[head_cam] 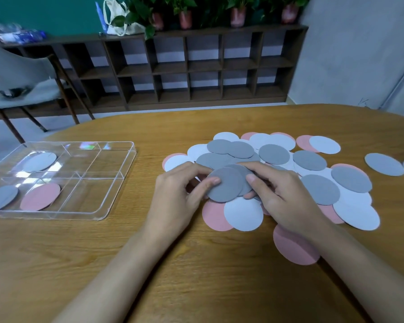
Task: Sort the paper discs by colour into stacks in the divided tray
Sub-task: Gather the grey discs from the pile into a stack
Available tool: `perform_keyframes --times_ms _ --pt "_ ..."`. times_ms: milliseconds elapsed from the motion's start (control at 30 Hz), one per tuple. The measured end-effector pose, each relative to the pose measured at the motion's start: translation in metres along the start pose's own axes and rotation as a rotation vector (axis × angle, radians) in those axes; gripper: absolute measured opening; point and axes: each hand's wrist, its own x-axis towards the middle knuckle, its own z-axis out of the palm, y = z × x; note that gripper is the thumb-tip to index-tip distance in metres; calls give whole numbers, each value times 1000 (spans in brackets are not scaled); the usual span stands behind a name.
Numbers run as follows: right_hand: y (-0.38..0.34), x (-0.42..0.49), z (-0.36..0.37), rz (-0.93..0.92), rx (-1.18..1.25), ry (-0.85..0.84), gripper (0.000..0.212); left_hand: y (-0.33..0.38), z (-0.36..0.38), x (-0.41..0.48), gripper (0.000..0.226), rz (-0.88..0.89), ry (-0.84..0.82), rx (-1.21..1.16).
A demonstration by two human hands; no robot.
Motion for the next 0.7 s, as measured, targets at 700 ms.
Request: perform_keyframes --times_ms 700 --pt "13 6 -51 22 -97 130 18 22 40 16 12 22 -245 124"
